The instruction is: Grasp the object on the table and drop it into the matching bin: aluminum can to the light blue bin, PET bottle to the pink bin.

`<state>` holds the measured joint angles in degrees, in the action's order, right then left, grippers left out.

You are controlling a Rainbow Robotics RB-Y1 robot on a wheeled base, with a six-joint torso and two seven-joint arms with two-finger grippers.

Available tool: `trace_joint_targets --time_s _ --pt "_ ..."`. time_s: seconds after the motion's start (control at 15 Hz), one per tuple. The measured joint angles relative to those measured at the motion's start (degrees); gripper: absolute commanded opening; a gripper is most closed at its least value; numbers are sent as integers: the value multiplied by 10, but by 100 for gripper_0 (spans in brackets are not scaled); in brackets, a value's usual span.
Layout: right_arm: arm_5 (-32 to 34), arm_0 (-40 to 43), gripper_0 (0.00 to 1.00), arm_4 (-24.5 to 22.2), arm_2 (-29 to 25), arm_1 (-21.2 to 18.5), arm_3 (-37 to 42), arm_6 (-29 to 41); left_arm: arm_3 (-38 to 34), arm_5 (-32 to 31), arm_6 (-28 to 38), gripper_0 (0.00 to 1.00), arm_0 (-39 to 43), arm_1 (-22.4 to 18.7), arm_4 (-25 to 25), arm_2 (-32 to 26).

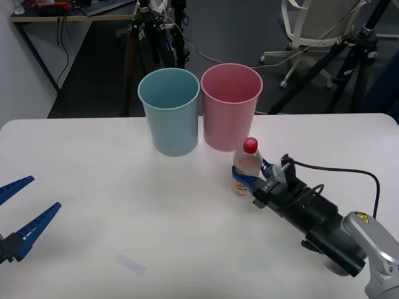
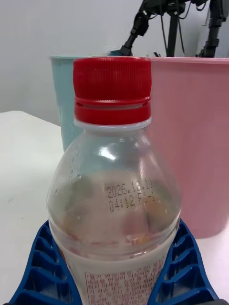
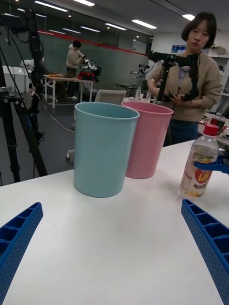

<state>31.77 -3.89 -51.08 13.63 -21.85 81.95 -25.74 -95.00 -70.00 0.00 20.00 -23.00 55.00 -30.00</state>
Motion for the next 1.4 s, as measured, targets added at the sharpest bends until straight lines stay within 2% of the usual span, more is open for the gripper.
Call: trace_joint_targets --time_s 0.4,0.6,1.07,1.4 --pt "-118 137 0 69 4 -82 195 16 0 0 0 100 0 0 0 0" --pt "-150 184 0 90 -6 -114 260 19 0 0 0 100 0 0 0 0" --pt "-170 202 0 154 -17 -190 339 21 0 0 0 100 0 0 0 0" --pt "-237 190 0 226 -21 -282 425 21 0 0 0 100 0 0 0 0"
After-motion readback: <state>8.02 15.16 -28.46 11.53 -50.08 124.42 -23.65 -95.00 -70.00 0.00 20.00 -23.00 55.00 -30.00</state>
